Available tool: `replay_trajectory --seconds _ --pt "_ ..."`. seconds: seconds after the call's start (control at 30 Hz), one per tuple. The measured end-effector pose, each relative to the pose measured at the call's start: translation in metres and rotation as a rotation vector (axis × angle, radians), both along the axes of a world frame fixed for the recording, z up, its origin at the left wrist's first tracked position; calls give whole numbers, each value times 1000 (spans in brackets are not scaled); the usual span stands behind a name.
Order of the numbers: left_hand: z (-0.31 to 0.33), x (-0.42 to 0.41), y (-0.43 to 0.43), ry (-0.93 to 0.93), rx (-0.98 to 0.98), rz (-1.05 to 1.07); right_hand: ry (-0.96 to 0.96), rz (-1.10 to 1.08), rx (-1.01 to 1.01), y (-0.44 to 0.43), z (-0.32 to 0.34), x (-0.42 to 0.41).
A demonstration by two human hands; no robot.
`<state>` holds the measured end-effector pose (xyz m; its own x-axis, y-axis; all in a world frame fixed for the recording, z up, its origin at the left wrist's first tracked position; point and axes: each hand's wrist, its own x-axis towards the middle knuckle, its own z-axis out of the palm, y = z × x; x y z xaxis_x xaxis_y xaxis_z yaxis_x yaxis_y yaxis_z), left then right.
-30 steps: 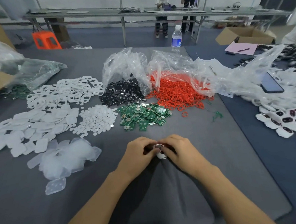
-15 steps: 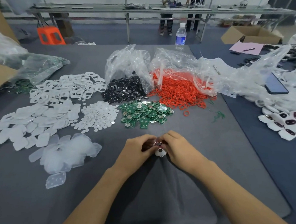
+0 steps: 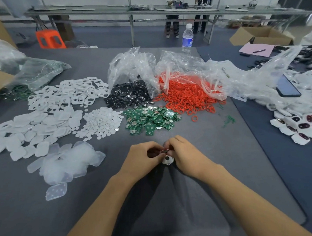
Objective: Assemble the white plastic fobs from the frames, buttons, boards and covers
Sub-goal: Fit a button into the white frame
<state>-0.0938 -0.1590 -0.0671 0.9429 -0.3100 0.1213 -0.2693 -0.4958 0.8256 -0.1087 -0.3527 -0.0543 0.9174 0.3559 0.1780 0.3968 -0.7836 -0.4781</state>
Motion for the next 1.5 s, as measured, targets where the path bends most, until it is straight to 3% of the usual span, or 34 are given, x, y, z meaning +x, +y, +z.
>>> replay_trajectory --seconds 0.83,1.5 --pt "3 -6 -2 18 -52 5 34 9 20 -1 -4 5" --pt "43 19 -18 79 429 -33 137 -91 -104 1 20 10"
